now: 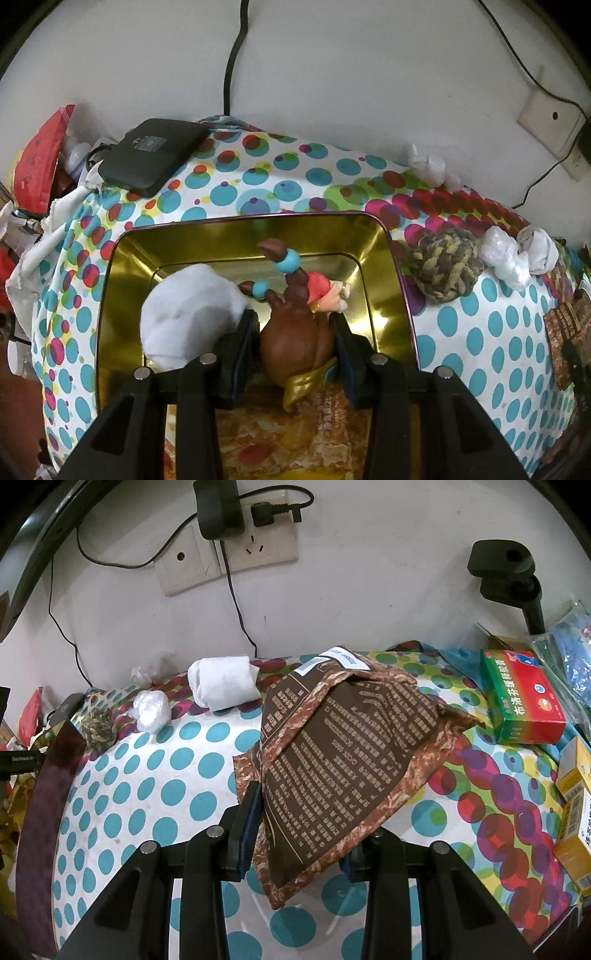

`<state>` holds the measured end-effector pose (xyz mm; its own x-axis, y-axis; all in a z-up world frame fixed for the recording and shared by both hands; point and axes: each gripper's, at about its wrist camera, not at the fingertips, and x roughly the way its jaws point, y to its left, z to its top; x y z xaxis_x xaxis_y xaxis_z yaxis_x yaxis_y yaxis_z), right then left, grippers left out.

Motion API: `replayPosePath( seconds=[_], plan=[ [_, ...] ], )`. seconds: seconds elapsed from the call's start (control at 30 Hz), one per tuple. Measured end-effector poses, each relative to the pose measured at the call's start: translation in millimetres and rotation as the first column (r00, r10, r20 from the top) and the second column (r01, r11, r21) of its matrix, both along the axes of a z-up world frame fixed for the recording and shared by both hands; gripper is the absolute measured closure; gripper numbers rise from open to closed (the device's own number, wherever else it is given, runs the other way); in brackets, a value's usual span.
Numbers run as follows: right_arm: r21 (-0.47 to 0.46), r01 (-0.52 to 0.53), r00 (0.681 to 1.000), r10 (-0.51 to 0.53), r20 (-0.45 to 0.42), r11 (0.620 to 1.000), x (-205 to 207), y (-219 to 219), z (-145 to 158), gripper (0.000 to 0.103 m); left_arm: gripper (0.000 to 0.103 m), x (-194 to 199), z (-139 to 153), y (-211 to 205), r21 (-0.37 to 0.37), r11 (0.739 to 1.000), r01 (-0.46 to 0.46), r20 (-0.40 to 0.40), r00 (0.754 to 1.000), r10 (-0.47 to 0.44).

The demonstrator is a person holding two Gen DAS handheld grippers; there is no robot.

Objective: Organize objects
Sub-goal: 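Lower the figurine into the gold tray and open the left gripper, then carry the brown snack bag toward the gold tray with the right gripper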

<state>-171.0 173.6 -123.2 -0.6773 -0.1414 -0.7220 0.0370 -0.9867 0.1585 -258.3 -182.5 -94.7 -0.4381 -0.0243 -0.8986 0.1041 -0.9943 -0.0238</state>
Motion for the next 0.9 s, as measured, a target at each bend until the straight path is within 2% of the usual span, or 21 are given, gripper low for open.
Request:
replayPosePath(
  seconds=[0.23,0.47,0.6,0.73,0.9],
  plan=[
    [0.010,0.000,1.000,0.000,-0.001,1.000,0.4,-0.7,0.1,0.070,0.061,11.4,16.6,-1.0,0.025,1.000,0.002,-0.068,0.998,0.000],
    [0.027,0.000,1.000,0.000,-0.004,1.000,1.3,-2.7,-0.8,0.070,0.061,30.2,30.2,3.0,0.008,1.000,0.003,-0.091,0.996,-0.003],
    [0.039,0.000,1.000,0.000,-0.005,0.999,1.7,-4.0,-1.2,0.070,0.061,51.3,38.3,9.4,-0.015,1.000,0.027,-0.116,0.993,-0.028],
    [0.047,0.000,1.000,0.000,-0.006,0.999,2.3,-3.6,-0.6,0.070,0.061,76.9,45.5,12.5,0.018,0.999,0.038,-0.144,0.989,-0.035],
    [0.061,0.000,1.000,0.001,-0.010,0.998,2.9,-5.1,-0.1,0.070,0.061,126.2,52.6,14.4,0.027,1.000,0.009,-0.242,0.970,-0.002]
  ],
)
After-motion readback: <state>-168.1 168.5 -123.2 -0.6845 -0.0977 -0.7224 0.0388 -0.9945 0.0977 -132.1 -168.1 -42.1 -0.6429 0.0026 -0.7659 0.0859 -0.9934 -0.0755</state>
